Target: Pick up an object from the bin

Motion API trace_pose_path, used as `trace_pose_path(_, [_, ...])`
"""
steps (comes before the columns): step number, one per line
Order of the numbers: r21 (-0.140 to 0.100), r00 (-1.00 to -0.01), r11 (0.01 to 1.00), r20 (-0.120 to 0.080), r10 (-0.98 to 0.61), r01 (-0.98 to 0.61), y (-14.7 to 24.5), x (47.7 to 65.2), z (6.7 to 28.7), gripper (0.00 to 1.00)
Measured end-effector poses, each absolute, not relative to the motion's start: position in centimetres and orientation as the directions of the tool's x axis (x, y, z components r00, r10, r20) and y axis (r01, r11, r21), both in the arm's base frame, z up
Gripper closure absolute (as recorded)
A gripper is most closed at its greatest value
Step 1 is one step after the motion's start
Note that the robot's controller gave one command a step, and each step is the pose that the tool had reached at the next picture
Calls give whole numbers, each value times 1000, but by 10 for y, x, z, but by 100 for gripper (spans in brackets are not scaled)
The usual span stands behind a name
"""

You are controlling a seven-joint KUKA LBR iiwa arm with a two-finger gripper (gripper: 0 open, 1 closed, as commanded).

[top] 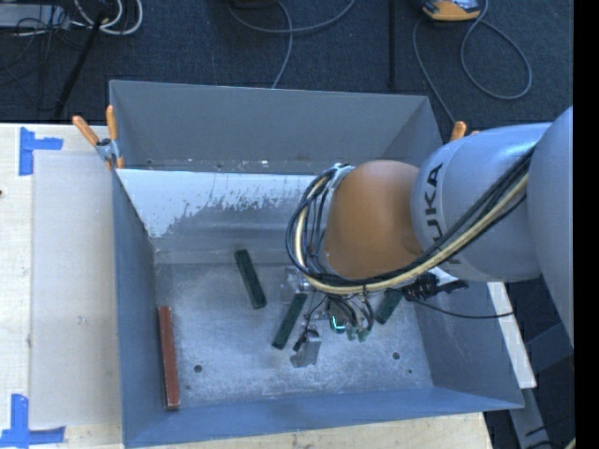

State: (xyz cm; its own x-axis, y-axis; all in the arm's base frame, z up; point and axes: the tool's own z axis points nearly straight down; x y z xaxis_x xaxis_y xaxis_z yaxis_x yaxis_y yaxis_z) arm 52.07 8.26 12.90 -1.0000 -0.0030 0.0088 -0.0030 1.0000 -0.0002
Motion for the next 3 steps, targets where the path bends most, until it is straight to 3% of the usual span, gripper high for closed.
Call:
trace_pose_path(1, [-1,-976,976,1,-218,-218,25,549,69,0])
trace_pose_path(2, [0,-947,947,-6,-321,-321,72,600,71,0])
trace_pose_path(3, [-2,-949,949,-8,-315,-315,68,601,73,100])
